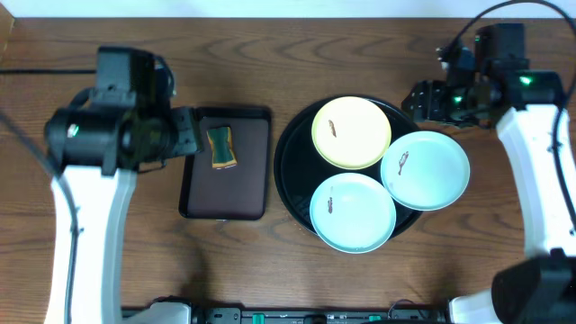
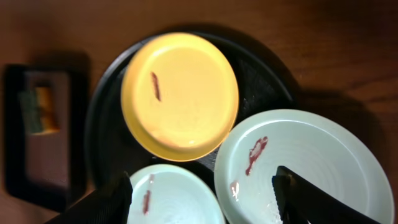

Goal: Clean dirty plates on tray and stack at the side

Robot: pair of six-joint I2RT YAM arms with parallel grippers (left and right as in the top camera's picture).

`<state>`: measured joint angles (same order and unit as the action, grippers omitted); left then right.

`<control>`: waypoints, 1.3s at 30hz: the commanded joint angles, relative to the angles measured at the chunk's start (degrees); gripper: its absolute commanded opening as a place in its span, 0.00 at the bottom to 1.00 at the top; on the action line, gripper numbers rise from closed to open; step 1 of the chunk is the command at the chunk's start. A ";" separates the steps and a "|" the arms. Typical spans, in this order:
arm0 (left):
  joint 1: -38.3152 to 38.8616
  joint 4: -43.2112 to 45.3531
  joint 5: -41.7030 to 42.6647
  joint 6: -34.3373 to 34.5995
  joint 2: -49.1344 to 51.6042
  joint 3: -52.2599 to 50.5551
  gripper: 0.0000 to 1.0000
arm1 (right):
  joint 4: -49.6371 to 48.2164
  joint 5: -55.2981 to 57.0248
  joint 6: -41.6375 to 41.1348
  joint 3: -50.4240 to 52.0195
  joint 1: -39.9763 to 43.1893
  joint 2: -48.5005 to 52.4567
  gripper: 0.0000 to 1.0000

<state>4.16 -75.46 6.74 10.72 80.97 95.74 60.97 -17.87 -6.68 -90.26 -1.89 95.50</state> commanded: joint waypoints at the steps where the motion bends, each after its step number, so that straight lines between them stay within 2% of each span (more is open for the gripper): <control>1: -0.24 -0.35 0.20 0.55 4.63 -0.79 0.56 | -0.13 6.69 2.51 -0.81 -3.17 3.72 0.70; 3: -0.24 -0.33 0.13 0.55 7.69 -1.07 0.56 | -1.46 8.94 4.48 -0.81 -4.96 6.64 0.68; 6: -0.24 -0.13 0.13 0.55 11.72 -1.07 0.56 | -4.83 9.33 8.52 -0.81 -6.93 10.69 0.50; 14: -0.24 -0.09 0.15 0.55 16.70 -1.07 0.56 | -11.67 16.24 8.46 -0.81 -7.80 19.06 0.43; 17: -0.24 0.09 0.13 0.55 16.98 -1.07 0.56 | -13.60 16.57 8.48 -0.81 -7.80 21.53 0.36; 27: -0.24 0.26 0.13 0.55 16.98 -1.09 0.54 | -13.92 16.33 8.44 -0.81 -7.96 26.32 0.21; 31: -0.24 0.26 0.13 0.52 16.98 -1.09 0.48 | -13.99 16.35 8.44 -0.79 -7.96 26.47 0.13; 39: -0.24 0.26 0.13 0.52 16.98 -1.09 0.48 | -14.84 16.35 8.41 1.18 -7.96 26.47 0.16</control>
<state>4.19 -75.00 6.79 10.74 97.80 95.13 47.13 -1.87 1.54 -90.13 -9.50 121.49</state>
